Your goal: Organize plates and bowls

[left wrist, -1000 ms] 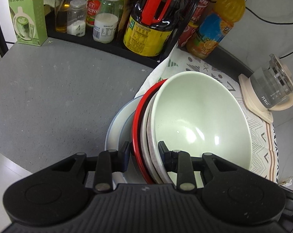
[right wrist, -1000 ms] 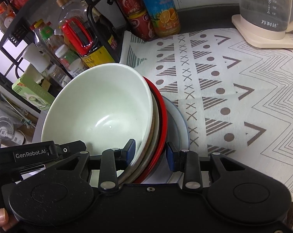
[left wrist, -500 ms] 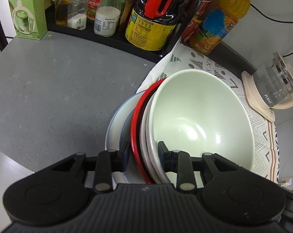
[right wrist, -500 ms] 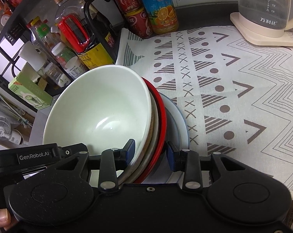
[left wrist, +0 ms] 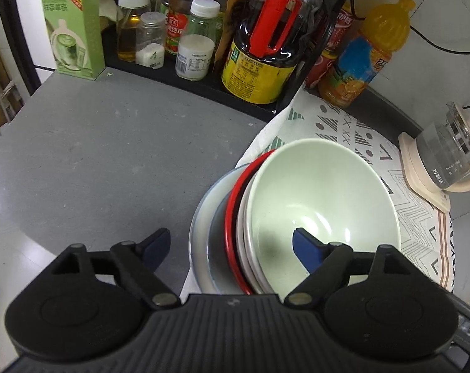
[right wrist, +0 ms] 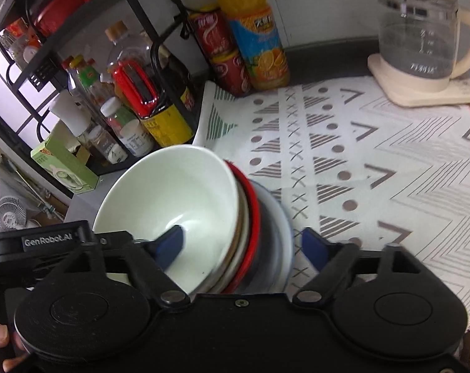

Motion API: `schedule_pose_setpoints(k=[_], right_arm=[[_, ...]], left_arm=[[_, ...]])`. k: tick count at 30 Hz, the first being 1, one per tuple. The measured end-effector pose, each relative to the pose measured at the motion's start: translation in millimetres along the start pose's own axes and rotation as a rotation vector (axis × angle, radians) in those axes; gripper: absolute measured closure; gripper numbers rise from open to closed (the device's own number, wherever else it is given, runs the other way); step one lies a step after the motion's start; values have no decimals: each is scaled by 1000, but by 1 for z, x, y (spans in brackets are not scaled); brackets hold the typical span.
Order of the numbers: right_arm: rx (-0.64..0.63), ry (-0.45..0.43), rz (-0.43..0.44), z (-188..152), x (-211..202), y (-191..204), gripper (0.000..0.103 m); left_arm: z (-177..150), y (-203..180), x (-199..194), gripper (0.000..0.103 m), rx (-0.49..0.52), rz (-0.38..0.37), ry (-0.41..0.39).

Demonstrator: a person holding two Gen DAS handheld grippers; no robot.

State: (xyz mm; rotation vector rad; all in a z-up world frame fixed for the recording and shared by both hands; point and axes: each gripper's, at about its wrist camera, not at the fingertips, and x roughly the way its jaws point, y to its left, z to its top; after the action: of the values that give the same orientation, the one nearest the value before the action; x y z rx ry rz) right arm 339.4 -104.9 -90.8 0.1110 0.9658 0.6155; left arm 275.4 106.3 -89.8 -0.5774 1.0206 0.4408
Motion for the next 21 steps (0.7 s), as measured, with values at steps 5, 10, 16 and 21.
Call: schedule_pose_setpoints(k=[5,10,16,21], right_arm=[[-40,-50,22,-3,-21,-8,0],[-50,-40,23,-8,-33,-28,0],[-54,-42,31,-17,-52,-56,0],[-69,-53,29,-21,-68,-74,0]], left_arm=[[-12,-2,-9,7,-30,22,-5],[-26,-13,-23,0,-30,35,-41],[-43,-27,-41,0,-40,50,-92],[-56,-40,-59,0,-44,59,-113]])
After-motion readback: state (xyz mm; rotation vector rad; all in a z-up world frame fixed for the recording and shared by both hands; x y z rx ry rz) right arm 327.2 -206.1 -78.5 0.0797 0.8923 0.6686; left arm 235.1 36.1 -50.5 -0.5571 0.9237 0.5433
